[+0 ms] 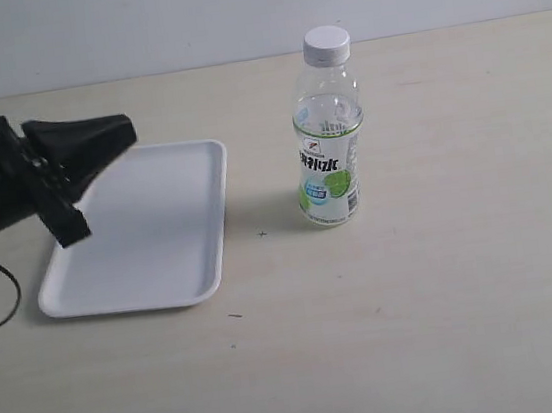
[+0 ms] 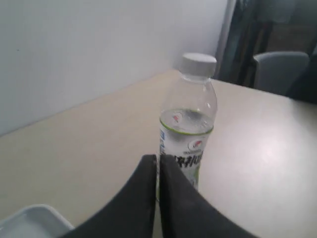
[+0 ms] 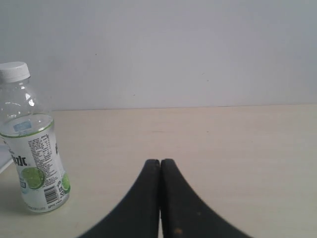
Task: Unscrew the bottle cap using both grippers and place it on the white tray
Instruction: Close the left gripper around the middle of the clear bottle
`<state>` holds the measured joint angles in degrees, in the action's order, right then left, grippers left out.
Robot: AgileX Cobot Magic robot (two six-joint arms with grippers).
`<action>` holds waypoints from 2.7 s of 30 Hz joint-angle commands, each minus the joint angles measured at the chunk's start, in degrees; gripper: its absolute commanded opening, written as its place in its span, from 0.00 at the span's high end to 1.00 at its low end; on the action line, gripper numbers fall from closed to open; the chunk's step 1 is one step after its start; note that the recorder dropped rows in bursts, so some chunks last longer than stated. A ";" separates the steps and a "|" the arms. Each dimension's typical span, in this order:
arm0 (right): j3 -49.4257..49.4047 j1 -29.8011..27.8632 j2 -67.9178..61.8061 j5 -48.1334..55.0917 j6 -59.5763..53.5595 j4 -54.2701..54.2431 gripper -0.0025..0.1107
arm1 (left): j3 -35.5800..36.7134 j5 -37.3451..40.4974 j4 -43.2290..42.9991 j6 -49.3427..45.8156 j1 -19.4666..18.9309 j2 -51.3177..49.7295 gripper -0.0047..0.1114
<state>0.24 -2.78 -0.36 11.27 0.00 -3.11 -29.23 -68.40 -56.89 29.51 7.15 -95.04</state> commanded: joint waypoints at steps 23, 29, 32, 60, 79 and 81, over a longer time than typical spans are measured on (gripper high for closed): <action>-0.24 -0.31 0.36 -0.23 0.00 0.51 0.98 | -19.70 -1.56 7.27 -12.84 17.03 -26.23 0.15; -0.24 -0.31 0.36 -0.23 0.00 0.51 0.98 | -24.18 -1.56 9.01 -12.84 18.06 -31.19 0.15; -0.24 -0.31 0.36 -0.23 0.00 0.51 0.98 | -25.85 -1.56 9.18 -12.84 19.02 -33.36 0.15; -0.24 -0.31 0.36 -0.58 0.00 0.51 0.98 | -36.91 -0.81 12.63 -12.58 26.22 -41.82 0.15; -0.24 -0.31 0.36 -0.58 0.00 0.51 0.98 | -36.91 -1.17 8.62 -12.58 26.22 -41.57 0.95; -0.24 -0.31 0.36 -0.58 0.00 0.51 0.98 | -36.91 -1.17 7.14 -12.58 26.22 -41.34 0.96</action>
<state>0.24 -2.78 -0.36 11.17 0.00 -3.11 -66.00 -69.12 -47.05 16.72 32.98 -136.96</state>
